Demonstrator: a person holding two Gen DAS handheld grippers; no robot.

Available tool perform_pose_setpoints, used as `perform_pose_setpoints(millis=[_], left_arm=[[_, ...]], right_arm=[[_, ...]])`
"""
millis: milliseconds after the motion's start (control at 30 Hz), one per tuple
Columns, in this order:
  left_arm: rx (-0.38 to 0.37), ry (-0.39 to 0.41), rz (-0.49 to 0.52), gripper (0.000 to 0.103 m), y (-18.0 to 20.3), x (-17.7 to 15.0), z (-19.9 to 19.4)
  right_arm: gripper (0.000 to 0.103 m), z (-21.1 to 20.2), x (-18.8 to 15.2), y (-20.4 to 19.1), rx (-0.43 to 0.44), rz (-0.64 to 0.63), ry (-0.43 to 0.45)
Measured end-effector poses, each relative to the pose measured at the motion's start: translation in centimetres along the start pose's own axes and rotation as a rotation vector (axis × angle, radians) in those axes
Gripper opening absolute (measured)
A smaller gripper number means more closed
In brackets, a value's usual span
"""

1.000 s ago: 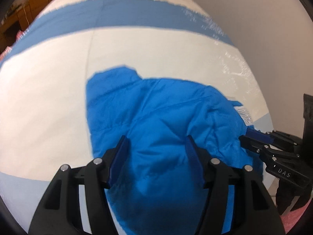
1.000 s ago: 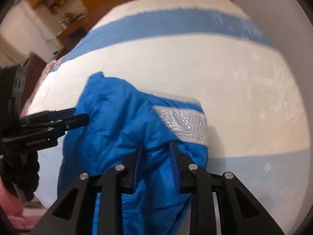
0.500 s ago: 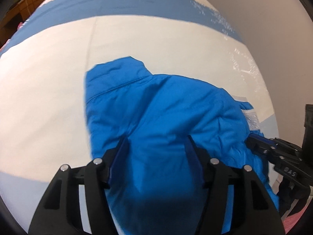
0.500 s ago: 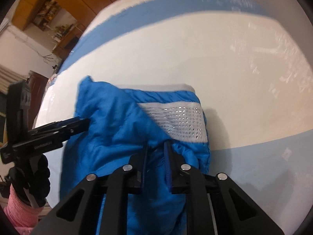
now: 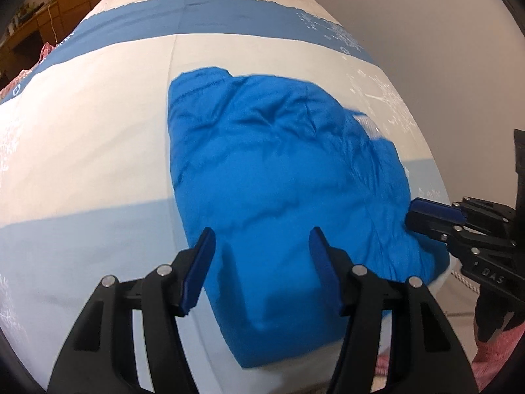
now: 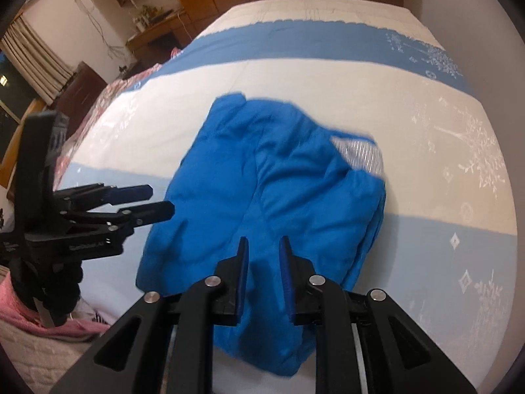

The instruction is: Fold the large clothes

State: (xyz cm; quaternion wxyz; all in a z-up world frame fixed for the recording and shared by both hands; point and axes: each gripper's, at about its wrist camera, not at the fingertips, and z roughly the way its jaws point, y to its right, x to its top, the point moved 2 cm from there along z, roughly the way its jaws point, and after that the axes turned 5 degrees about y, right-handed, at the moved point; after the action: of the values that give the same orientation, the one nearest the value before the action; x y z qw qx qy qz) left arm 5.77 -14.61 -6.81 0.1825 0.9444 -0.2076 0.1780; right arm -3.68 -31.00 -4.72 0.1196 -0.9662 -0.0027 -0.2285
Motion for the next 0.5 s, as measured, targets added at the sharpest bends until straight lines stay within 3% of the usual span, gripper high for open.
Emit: perform_pose_setpoints(millis=[100,333,500], left_arm=[[0.001,-0.003,0.011,0.058,-0.1,-1.4,-0.3],[-0.012,-0.046,0.005,0.059,-0.9,-3.5,0.7],[-0.016,-0.056,0.003,0.06,-1.2,-3.9,0.9]], right_arm=[[0.019,0.0,-1.5,0.2,-0.006,0.011,-0.023],[0.005,0.8,-3.0,1.8,-0.021,0.067,-0.055],[0.003,1.7,-3.7,2.1,-0.035,0.075,-0.074]])
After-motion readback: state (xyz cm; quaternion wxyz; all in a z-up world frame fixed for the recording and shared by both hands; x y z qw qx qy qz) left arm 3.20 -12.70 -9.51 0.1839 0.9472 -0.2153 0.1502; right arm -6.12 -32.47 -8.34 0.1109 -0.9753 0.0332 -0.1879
